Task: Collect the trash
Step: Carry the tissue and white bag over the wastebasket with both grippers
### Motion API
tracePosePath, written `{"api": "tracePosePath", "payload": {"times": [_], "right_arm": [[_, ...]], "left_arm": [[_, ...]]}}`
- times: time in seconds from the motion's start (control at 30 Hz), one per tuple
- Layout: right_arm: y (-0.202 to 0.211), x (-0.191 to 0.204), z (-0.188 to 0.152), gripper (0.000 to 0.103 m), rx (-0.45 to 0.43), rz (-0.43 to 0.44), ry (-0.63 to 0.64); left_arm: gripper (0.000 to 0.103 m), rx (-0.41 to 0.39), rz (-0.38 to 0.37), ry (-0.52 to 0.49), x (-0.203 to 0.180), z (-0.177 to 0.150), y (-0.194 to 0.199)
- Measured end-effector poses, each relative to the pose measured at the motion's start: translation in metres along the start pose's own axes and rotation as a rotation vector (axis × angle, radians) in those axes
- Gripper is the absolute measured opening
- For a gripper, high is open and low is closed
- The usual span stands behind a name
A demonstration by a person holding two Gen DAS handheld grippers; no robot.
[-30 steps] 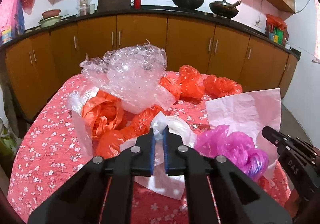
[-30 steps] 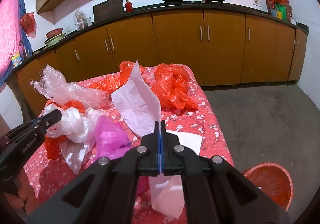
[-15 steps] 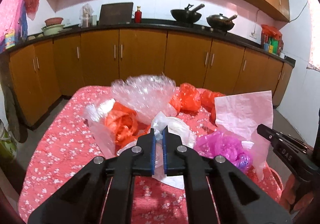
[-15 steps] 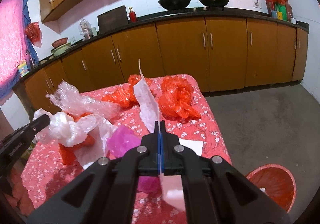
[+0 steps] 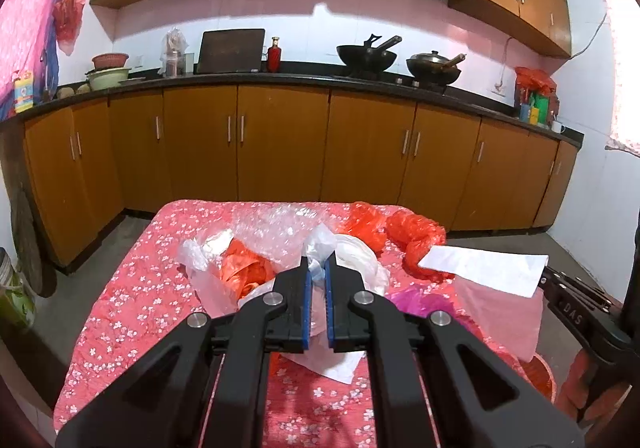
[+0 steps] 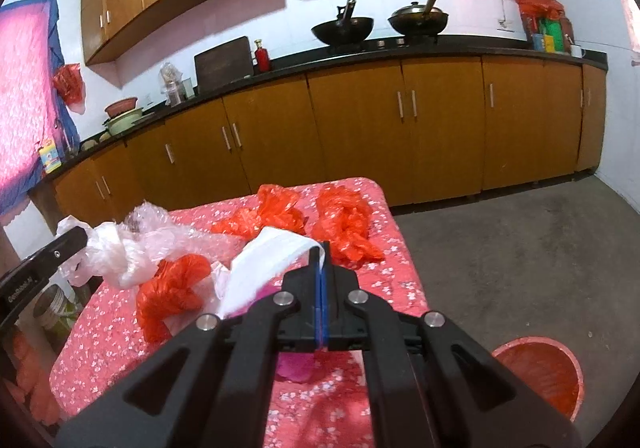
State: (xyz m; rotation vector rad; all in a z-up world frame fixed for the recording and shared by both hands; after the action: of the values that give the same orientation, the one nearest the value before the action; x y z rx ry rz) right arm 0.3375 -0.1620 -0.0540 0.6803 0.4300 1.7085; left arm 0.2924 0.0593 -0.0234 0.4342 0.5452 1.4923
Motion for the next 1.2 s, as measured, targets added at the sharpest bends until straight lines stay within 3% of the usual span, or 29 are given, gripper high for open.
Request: {"api": "tracePosePath", "payload": {"times": [0.23,0.57,0.9,1.2], "right_arm": [[0.019,-0.033,0.000,0.002,-0.028,-0.039,-0.025],[0.037,-0.128,-0.023,0.002,-0.024,-0.153,-0.129],[0.042,-0.233,-0.076,0.002,0.034,-0.280,-0.243],[0.029,-0.309,-0.134,0.002,0.122,-0.334,-0.337]], "left_arm": [[0.005,-0.006,-0.045,-0.045,-0.035,0.000,0.004],[0.005,0.033,-0.173,-0.142,-0.130,-0.014,-0.006],[0.005,0.131,-0.315,-0.252,-0.243,-0.061,-0.029],[0.005,0.249,-0.355,-0.337,-0.313,-0.118,-0.062]]}}
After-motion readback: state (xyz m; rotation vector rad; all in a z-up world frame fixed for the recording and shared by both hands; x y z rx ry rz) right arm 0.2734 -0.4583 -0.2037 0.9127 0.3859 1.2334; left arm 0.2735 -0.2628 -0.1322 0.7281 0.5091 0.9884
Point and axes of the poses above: each gripper's, at about its wrist camera, not at the fingertips, and y roughly against the way its jaws point, x to its left, z to its top, the point moved 9 cm from there along -y, roughly the way its jaws point, and after that the axes turned 12 degrees about x, right-handed, at the moved point
